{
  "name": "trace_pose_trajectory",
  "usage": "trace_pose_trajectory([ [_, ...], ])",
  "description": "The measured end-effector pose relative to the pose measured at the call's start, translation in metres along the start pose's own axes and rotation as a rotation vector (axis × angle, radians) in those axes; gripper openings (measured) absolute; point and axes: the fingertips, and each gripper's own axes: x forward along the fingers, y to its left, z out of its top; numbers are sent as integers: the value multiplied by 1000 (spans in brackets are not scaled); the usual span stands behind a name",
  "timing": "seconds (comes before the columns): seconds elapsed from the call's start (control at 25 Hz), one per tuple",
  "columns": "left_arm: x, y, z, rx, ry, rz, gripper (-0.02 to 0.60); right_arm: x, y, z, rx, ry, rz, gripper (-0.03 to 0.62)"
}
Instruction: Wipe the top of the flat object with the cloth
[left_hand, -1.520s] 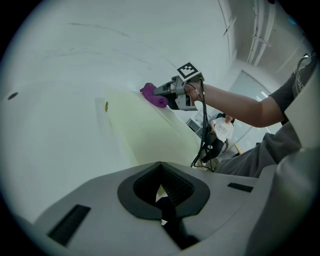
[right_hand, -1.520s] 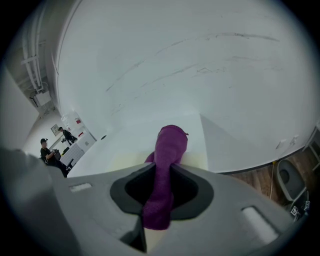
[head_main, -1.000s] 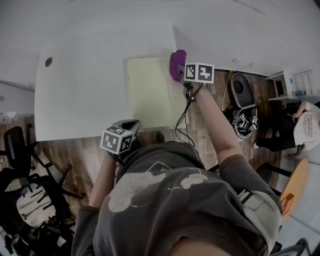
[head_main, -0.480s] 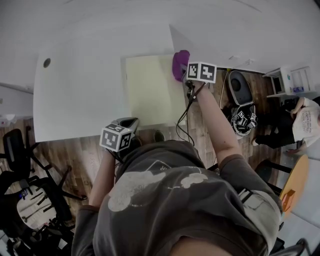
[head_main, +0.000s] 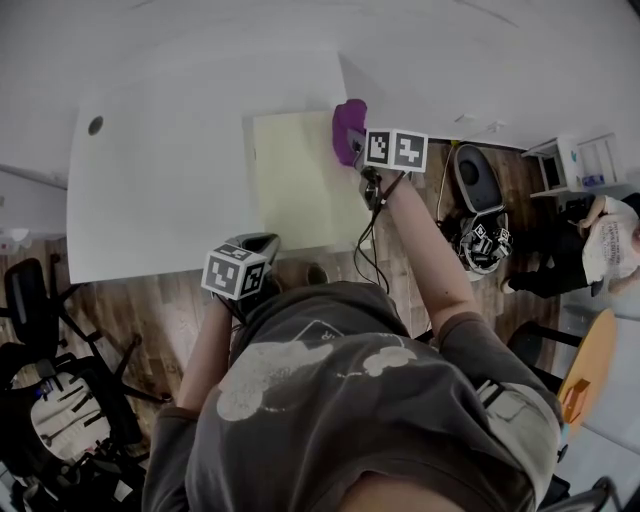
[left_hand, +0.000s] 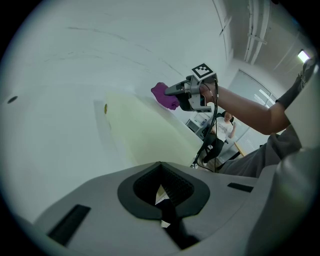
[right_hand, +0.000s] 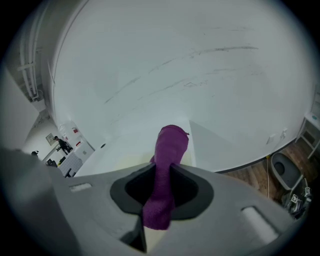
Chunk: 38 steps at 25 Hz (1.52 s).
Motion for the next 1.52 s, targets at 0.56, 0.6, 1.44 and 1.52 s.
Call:
trace_pose_trajectory([
  [0.56, -1, 0, -1, 3, -6, -26, 0, 30, 141, -30, -100, 78, 244, 75],
  [0.6, -1, 0, -1, 3, -7, -28, 0, 32, 146, -33, -100, 84, 250, 75],
  [1.44, 1, 1, 0, -8, -23, -51, 0, 62, 156, -67, -146, 183, 208, 75],
  [1.52, -1, 3, -1, -9, -24, -53, 0, 62, 154, -67, -139, 183, 203, 75],
])
